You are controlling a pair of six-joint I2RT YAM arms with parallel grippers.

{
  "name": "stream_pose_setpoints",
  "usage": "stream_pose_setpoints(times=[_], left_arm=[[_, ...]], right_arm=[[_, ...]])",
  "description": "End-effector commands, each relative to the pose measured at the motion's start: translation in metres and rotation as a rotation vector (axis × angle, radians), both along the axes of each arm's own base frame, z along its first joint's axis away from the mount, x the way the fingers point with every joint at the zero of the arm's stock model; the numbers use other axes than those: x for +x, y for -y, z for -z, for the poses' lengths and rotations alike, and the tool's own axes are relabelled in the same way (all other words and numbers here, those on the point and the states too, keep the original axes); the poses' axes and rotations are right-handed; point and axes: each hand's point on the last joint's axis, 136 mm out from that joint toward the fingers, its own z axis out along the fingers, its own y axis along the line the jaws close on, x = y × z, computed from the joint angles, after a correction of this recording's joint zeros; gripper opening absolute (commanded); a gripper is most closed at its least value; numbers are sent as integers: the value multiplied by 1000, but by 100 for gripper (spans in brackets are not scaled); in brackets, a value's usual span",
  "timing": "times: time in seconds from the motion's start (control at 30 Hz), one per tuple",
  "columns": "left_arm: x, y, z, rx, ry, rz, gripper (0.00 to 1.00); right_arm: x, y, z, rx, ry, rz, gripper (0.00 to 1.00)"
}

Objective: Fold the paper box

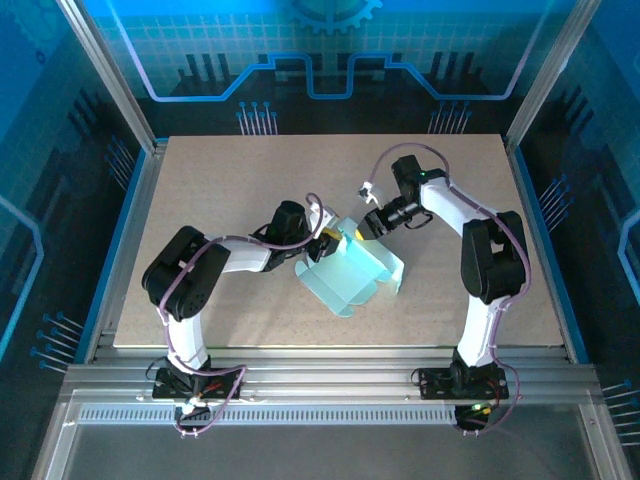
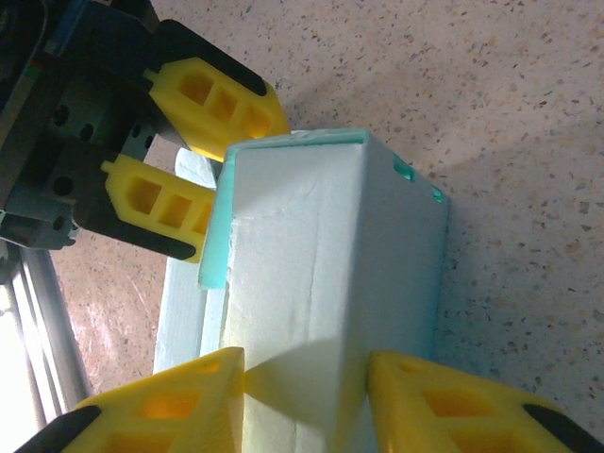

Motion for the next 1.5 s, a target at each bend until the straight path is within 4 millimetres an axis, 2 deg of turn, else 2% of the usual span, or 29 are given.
stream_pose_setpoints(times=[0.0,0.17,0.37,0.53,0.73,1.03,1.2,1.47], left_arm=[[7,16,-10,-55,3,10,23],[9,24,-12,-104,-11,15,26],[1,27,-11,-125,11,41,31],[2,23,-9,-129,34,11,31],[5,22,-2,-159,42,-18,29],[7,32,-6,-245,21,0,30],[6,30,-7,-242,32,0,30],[1,25,-15,-216,59,3,33]], right_arm=[[-11,0,13,4,-88,-18,39],[-13,-1,11,18,-96,-30,39],[-9,2,14,15,-119,-4,38],[-8,6,18,-5,-138,14,36],[-9,6,11,18,-138,2,37],[-3,1,11,49,-175,-19,37],[3,2,12,47,-168,1,34],[0,6,12,40,-166,-13,30]])
